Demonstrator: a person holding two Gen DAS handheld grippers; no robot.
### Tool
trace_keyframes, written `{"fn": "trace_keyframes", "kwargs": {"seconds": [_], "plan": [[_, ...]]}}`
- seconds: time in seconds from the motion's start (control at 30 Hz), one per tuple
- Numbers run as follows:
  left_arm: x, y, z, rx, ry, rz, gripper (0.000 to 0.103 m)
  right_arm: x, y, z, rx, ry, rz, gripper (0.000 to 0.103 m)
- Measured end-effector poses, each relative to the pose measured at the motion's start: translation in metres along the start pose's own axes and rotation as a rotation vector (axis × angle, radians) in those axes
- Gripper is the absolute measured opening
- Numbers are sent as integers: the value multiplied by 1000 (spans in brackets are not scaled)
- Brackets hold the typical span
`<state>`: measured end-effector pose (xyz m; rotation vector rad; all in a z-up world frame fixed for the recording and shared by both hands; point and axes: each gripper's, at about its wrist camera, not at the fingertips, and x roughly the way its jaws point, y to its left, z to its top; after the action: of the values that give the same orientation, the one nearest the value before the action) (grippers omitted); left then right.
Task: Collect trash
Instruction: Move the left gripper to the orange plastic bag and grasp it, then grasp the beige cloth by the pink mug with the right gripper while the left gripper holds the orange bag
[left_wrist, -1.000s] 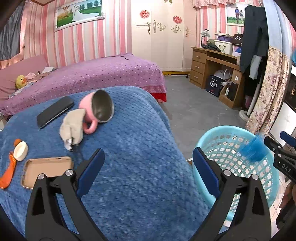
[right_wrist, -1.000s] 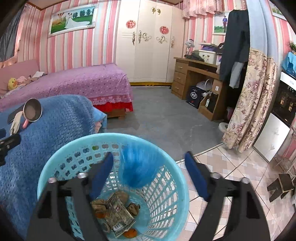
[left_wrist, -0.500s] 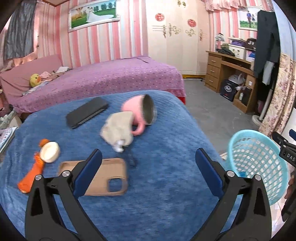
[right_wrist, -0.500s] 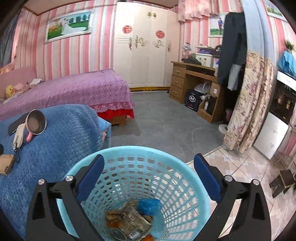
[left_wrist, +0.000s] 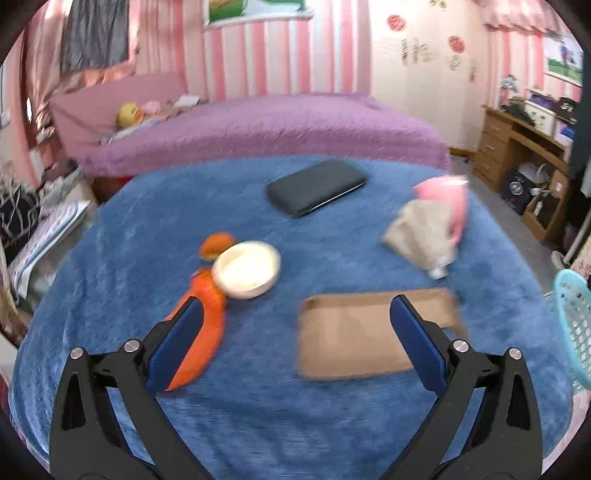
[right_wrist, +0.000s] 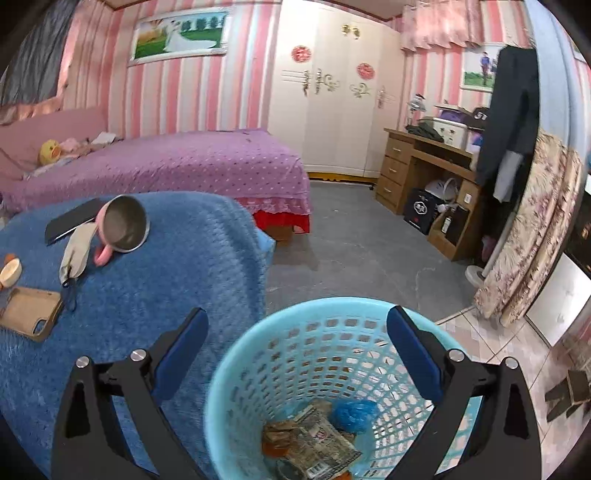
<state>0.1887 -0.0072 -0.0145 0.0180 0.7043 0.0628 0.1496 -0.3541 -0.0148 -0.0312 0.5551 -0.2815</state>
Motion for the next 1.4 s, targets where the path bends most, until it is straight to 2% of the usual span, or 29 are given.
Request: {"fn": "trace_keyframes", "kwargs": {"seconds": [0.13, 0.3, 0.47, 0.57, 0.67, 0.73, 0.87, 1.03, 1.1, 1.2, 1.4], "plan": [[21, 35, -10, 3, 41, 86, 97, 4, 17, -1, -24, 17, -1, 95], [28, 63, -19, -5, 71, 89, 97, 7, 34, -2, -25, 31, 7, 95], [43, 83, -24, -46, 132, 46, 97, 7, 51, -3, -41, 33, -5, 95], [53, 88, -27, -46, 165, 67, 97, 6, 61, -4, -36, 31, 8, 95], [56, 93, -28, -65, 179, 33, 87, 7, 72, -6, -58, 38, 21, 95], [58, 96, -27, -62, 182, 18, 75, 8, 81, -7, -95, 42, 13, 95], [57, 106, -26, -72, 184, -15, 59, 6, 96, -10, -142, 44, 14, 95], [56, 122, -24, -90, 188, -64, 23, 3, 111, -10, -150, 49, 43, 95], [55, 128, -23, -100, 188, -81, 13, 0, 120, -11, -166, 49, 56, 95], [50, 135, -21, -116, 176, -84, 8, -5, 133, -12, -179, 47, 83, 95], [34, 136, -14, -79, 113, -48, 6, -10, 160, -7, -184, 57, 169, 95]]}}
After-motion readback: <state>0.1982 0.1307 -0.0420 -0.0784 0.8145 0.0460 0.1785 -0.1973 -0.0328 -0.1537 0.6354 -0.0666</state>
